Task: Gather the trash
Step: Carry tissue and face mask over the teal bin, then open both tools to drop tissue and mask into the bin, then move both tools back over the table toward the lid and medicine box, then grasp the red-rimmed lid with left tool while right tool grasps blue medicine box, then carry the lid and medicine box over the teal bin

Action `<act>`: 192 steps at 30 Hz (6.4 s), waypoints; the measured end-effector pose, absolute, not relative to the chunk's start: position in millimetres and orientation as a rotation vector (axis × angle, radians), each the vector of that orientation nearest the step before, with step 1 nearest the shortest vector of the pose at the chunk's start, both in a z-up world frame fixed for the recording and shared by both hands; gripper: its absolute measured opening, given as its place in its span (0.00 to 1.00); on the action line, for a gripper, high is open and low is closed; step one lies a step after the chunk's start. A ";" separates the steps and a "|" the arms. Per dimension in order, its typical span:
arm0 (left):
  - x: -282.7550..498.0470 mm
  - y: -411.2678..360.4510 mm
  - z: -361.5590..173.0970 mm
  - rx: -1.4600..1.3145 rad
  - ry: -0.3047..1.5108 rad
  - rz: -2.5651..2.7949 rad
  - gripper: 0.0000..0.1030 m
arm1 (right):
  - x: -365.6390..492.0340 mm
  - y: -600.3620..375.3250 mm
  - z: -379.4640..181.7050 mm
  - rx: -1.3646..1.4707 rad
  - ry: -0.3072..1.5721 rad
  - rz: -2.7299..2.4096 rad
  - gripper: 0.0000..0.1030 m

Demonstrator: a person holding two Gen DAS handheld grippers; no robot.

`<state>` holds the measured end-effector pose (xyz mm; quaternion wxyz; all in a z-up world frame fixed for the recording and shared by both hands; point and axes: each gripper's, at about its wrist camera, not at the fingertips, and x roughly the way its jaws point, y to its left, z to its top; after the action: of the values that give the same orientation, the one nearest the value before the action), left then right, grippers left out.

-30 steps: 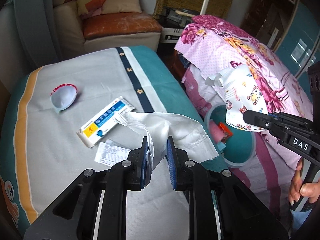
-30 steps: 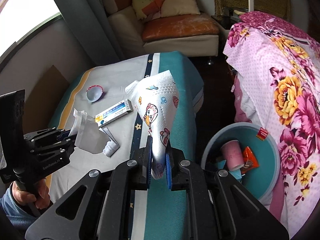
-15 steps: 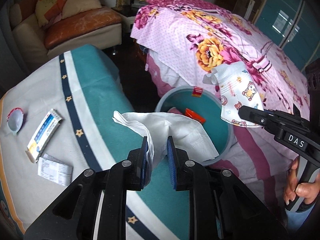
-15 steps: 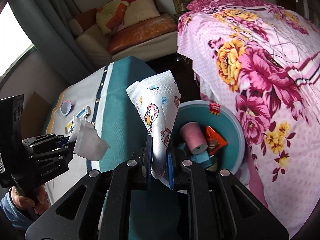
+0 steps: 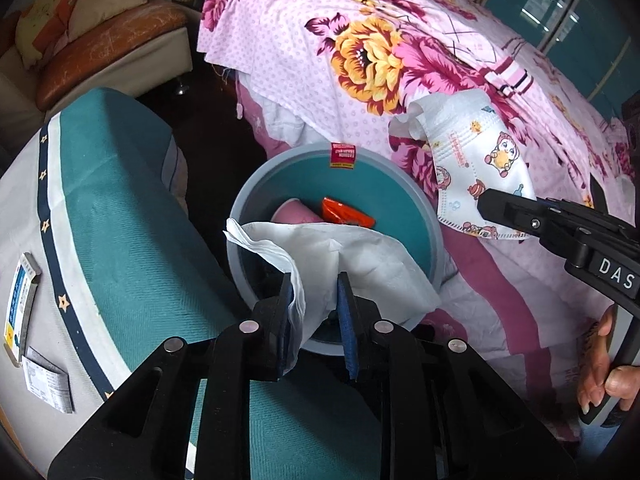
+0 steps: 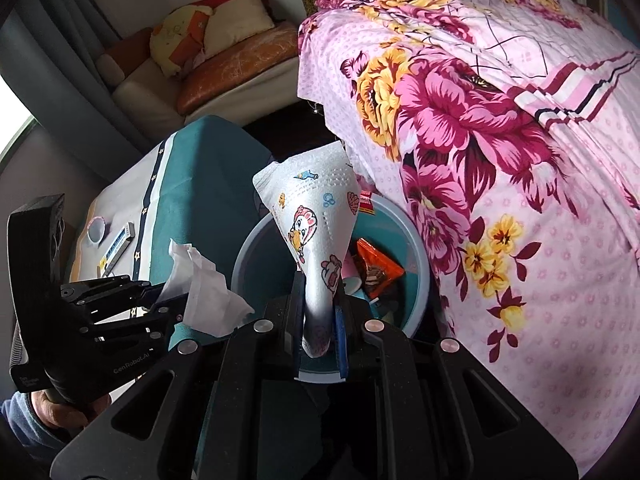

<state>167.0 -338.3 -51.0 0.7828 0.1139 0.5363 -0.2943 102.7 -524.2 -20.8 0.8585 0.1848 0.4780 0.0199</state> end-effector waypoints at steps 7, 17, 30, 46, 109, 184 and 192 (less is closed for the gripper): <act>178.1 -347.0 -62.2 0.253 1.156 -0.627 0.78 | 114.2 -527.7 -23.2 0.382 1.015 0.026 0.13; 186.9 -314.2 -59.4 0.179 1.171 -0.590 0.88 | 132.3 -513.9 -27.7 0.356 1.045 0.039 0.14; 191.2 -276.2 -46.4 0.111 1.153 -0.559 0.92 | 141.5 -493.1 -28.2 0.341 1.079 0.027 0.74; 183.2 -207.4 -28.5 0.033 1.118 -0.502 0.93 | 142.5 -448.5 -8.2 0.235 1.124 0.026 0.81; 279.9 144.1 -66.3 -0.203 1.075 -0.116 0.94 | 326.6 -79.5 -71.0 -0.095 1.275 0.334 0.50; 156.8 -306.0 2.7 0.215 1.045 -0.553 0.09 | 105.1 -518.8 13.0 0.478 0.940 0.096 0.48; 159.4 -326.7 -6.8 0.239 1.066 -0.566 0.09 | 102.6 -538.3 3.0 0.495 0.955 0.080 0.48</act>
<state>159.4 -326.7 -6.8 0.8167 0.1119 0.4999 -0.2655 102.6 -538.3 3.0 0.8580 0.2357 0.4549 0.0379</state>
